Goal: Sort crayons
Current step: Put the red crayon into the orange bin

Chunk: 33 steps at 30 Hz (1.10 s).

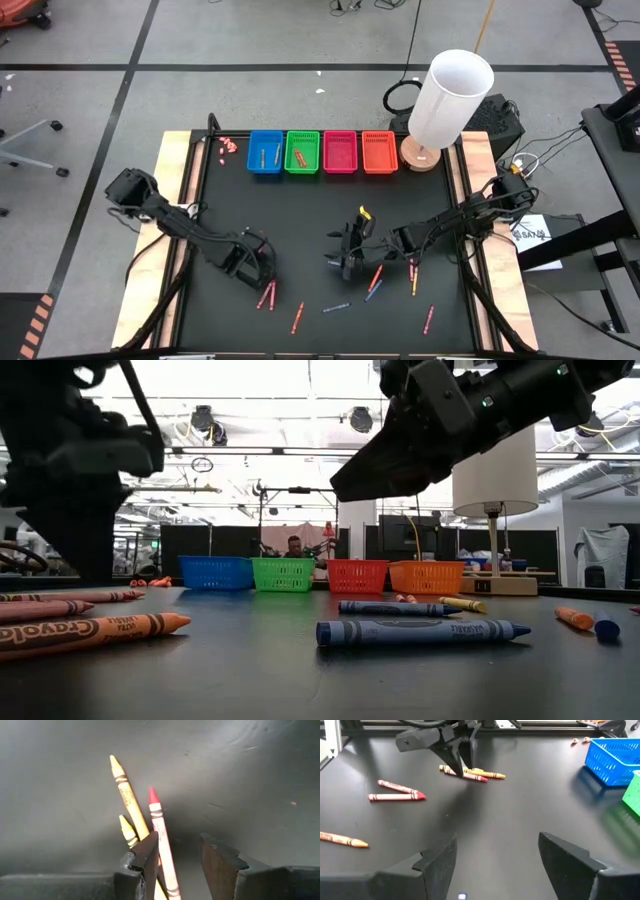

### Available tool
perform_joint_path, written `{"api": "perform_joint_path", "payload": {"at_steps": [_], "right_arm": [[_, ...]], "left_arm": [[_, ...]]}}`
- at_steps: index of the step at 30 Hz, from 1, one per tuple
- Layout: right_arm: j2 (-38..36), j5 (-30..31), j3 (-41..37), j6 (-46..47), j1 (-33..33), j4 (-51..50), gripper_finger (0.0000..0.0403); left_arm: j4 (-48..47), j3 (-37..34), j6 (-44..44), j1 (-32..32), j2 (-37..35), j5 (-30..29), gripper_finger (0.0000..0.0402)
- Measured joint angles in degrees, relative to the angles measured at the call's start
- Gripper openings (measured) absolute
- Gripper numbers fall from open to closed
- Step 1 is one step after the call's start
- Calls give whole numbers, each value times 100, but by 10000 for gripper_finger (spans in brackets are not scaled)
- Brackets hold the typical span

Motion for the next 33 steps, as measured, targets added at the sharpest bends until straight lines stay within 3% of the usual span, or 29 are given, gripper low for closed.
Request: {"api": "perform_joint_path", "payload": {"at_steps": [11, 23, 27, 33], "right_arm": [[2, -2, -2, -58, -2, -71, 265], [2, 7, -2, -157, -2, -69, 265], [2, 9, -1, -199, -2, -70, 265], [2, 11, -2, -243, -2, -71, 265]], "left_arm": [[36, -2, 599, 54, 421, -234, 136], [135, -2, 920, 54, 426, -319, 134], [136, -2, 1074, 66, 484, -302, 109], [241, 24, 1240, 172, 675, -81, 41]]}}
